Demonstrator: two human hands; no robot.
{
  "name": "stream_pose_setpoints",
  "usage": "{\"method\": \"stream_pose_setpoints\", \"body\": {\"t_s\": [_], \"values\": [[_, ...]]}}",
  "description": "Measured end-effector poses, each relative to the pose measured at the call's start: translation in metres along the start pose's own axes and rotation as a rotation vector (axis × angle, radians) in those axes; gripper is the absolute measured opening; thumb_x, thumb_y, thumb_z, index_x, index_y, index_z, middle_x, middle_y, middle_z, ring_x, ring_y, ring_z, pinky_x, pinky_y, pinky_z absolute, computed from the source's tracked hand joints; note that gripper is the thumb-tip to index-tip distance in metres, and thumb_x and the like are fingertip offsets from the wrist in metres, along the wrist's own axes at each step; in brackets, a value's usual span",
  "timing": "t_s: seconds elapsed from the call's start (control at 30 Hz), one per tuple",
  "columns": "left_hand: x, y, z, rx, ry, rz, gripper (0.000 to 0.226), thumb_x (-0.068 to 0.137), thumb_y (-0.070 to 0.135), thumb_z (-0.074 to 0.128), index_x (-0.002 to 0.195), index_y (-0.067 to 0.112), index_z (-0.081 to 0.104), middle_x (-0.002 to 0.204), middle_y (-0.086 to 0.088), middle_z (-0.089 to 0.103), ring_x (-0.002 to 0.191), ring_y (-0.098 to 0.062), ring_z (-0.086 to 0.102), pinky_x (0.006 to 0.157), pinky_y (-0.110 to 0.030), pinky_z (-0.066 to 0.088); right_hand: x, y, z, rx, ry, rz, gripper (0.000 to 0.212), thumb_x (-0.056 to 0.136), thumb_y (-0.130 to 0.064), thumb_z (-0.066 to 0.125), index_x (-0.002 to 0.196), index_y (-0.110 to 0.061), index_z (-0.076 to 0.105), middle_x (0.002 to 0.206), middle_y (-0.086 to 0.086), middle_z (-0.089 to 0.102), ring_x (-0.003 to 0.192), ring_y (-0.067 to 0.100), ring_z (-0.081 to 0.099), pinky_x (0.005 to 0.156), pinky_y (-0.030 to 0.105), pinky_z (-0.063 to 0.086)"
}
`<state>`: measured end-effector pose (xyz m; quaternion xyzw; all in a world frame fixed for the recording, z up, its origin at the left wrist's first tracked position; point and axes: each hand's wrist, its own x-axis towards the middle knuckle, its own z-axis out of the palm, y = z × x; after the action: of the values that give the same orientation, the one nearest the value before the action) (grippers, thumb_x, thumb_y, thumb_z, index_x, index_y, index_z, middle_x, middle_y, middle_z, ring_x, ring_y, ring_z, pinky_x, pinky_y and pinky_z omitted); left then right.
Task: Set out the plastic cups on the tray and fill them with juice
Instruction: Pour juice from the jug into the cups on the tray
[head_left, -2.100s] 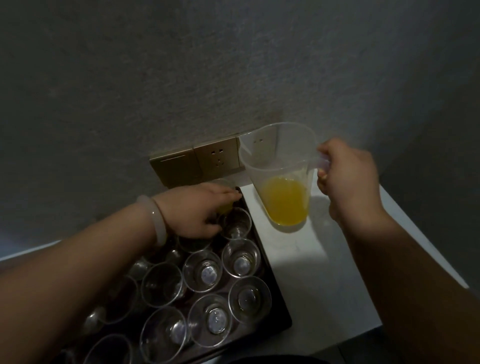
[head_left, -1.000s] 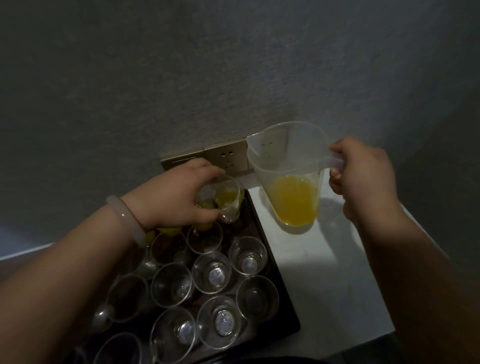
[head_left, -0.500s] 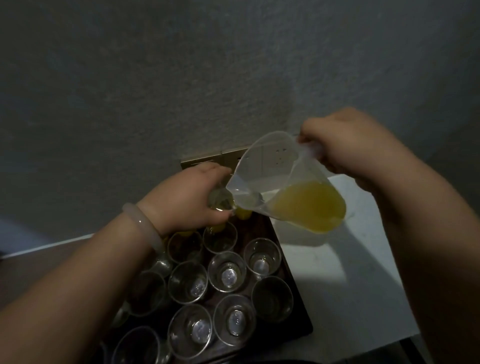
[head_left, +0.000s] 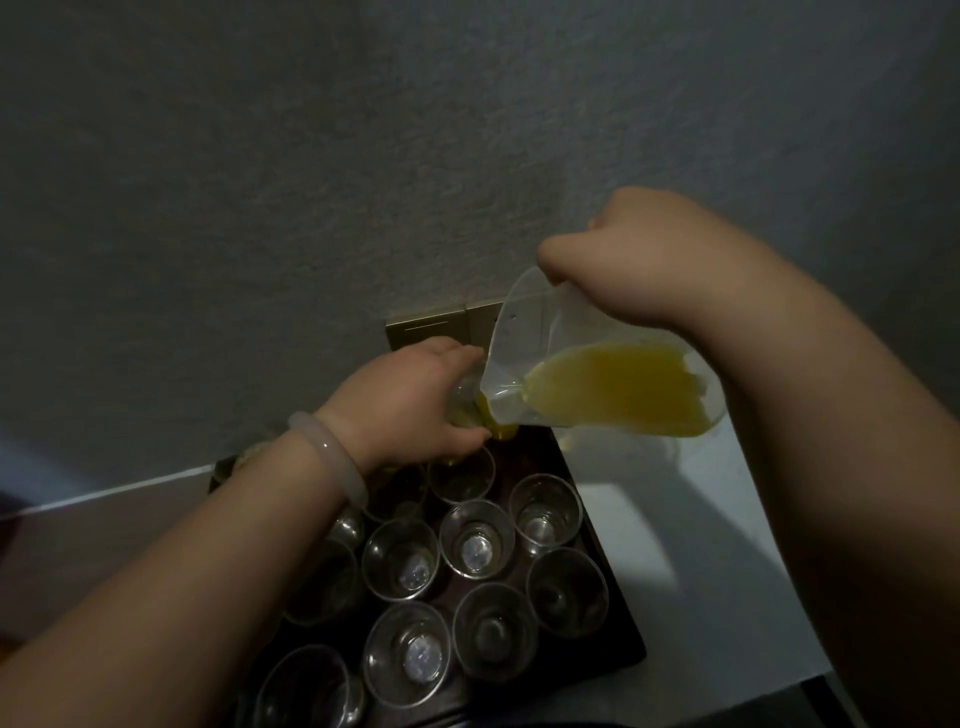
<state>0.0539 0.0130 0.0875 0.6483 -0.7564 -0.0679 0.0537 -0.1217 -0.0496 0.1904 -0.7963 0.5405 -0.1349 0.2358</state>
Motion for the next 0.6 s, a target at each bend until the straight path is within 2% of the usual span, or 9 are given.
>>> {"method": "stream_pose_setpoints", "body": {"t_s": [0.4,0.6], "values": [[0.001,0.003,0.001,0.012,-0.018,-0.007,0.082,0.076,0.052,0.069,0.145,0.021,0.036,0.137,0.001,0.048,0.121,-0.015,0.049,0.097,-0.027,0.043,-0.010,-0.014,0.003,-0.127,0.013,-0.031,0.038,0.084,-0.038,0.052,0.056,-0.013,0.046,0.054,0.002,0.041,0.049,0.018,0.039,0.047,0.027,0.022],[-0.001,0.004,0.003,0.005,-0.020,-0.011,0.083,0.075,0.051,0.070,0.145,0.021,0.036,0.137,0.002,0.048,0.120,-0.015,0.049,0.096,-0.026,0.043,-0.014,-0.018,0.005,-0.174,0.018,-0.047,0.038,0.086,-0.039,0.050,0.058,-0.013,0.048,0.059,0.005,0.047,0.054,0.017,0.045,0.047,0.026,0.022]]}}
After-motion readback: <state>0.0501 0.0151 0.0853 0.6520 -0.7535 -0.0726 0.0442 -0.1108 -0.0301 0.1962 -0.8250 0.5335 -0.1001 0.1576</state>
